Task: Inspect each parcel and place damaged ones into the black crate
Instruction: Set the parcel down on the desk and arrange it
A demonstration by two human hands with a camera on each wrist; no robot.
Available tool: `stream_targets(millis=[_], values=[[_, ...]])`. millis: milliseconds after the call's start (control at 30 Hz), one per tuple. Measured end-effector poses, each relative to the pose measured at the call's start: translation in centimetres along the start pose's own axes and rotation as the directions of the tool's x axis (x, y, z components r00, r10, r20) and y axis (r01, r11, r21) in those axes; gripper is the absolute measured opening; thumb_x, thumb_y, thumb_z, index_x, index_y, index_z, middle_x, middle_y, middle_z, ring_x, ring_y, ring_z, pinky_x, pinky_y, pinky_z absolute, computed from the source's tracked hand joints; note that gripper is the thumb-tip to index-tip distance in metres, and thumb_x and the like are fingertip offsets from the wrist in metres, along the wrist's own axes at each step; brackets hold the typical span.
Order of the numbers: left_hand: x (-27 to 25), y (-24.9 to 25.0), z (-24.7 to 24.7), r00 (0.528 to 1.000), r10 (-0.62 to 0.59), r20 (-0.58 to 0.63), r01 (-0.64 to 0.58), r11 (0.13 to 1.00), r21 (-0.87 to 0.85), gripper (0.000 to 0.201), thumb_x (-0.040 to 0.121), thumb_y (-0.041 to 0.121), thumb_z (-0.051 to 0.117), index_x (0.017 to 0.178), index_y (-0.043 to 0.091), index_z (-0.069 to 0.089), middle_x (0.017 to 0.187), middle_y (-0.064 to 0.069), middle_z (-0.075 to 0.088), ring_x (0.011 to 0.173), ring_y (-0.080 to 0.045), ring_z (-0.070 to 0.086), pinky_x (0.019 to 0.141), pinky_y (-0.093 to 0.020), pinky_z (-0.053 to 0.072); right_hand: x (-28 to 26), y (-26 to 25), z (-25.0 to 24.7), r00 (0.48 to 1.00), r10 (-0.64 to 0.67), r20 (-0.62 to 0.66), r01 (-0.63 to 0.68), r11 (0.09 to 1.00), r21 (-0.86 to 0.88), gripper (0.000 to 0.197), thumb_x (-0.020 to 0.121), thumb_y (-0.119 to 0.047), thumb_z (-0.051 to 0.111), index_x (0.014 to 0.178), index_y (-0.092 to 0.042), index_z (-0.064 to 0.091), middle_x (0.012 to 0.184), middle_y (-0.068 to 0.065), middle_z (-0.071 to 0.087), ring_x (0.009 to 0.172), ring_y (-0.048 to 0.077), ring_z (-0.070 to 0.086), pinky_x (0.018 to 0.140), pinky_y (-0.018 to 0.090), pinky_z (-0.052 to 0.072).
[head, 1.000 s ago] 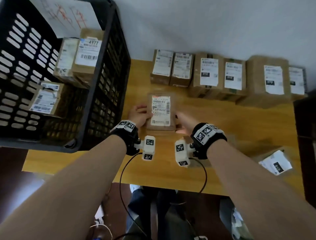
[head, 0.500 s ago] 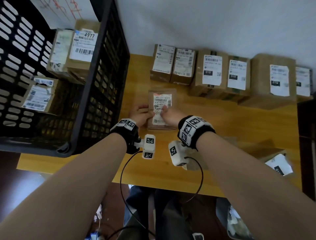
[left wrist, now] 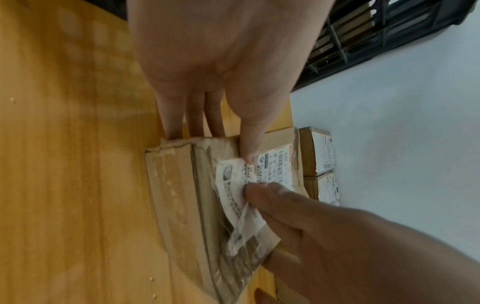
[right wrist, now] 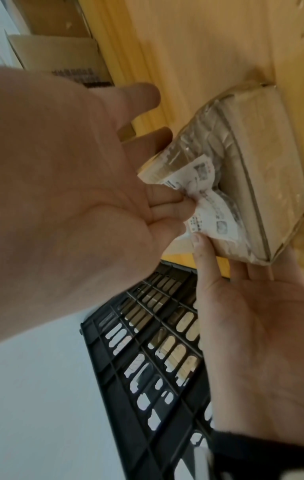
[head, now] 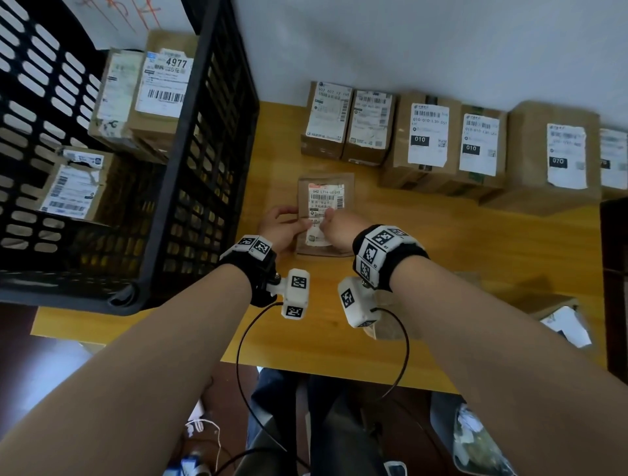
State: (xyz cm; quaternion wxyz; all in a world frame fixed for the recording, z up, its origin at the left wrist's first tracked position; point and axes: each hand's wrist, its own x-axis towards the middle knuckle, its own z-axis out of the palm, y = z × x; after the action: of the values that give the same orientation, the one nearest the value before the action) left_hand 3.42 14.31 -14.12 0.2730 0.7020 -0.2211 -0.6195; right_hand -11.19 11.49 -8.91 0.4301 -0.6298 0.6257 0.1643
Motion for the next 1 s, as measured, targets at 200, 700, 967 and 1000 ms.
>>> stream_targets(millis=[200, 700, 967, 1000], values=[[-0.1, -0.4, -0.1, 0.999, -0.046, 0.009, 0.046, 0.997, -0.064, 0.049, 0.087, 0.016, 0.083, 0.129, 0.022, 0.057, 0.127, -0.012, 0.071, 0.103, -0.025, 0.074, 0.077, -0.04, 0.063, -1.0, 0.6, -1.2, 0.975, 0.033, -0.219, 0.038, 0.949, 0.314, 0.04, 0.107, -0.029, 0.044, 0.104, -0.002, 0.072, 0.101, 0.018, 0.075, 0.09, 0.032, 0.072, 0.077, 0.042, 0.06], [-1.4, 0.5, -0.4, 0.969, 0.178, -0.171, -0.178, 0.984, 0.014, 0.038, 0.09, 0.021, 0.08, 0.126, 0.019, 0.07, 0.108, 0.004, 0.065, 0.096, -0.01, 0.061, 0.069, -0.013, 0.047, -1.6, 2.1, -0.2, 0.955, 0.218, -0.2, -0.007, 0.692, 0.722, 0.03, 0.104, -0.026, 0.048, 0.104, -0.007, 0.072, 0.102, 0.022, 0.073, 0.101, 0.043, 0.069, 0.08, 0.042, 0.055], [-1.4, 0.8, 0.9, 0.976, 0.184, -0.115, -0.176, 0.982, 0.076, 0.063, 0.085, 0.013, 0.084, 0.14, 0.02, 0.053, 0.099, 0.009, 0.061, 0.084, 0.0, 0.059, 0.056, -0.009, 0.045, -2.7, 1.9, -0.7, 0.975, 0.195, -0.108, -0.073, 0.737, 0.672, 0.048, 0.106, -0.029, 0.041, 0.147, -0.005, 0.046, 0.132, 0.009, 0.058, 0.123, 0.031, 0.056, 0.108, 0.048, 0.047], [-1.5, 0.9, 0.9, 0.977, 0.183, -0.107, -0.176, 0.981, 0.078, 0.062, 0.085, 0.015, 0.084, 0.139, 0.021, 0.054, 0.097, 0.01, 0.061, 0.083, 0.0, 0.059, 0.057, -0.011, 0.046, -2.8, 1.9, -0.9, 0.974, 0.154, -0.166, -0.021, 0.79, 0.612, 0.046, 0.107, -0.029, 0.04, 0.145, -0.007, 0.05, 0.126, 0.006, 0.061, 0.117, 0.027, 0.058, 0.106, 0.043, 0.047]])
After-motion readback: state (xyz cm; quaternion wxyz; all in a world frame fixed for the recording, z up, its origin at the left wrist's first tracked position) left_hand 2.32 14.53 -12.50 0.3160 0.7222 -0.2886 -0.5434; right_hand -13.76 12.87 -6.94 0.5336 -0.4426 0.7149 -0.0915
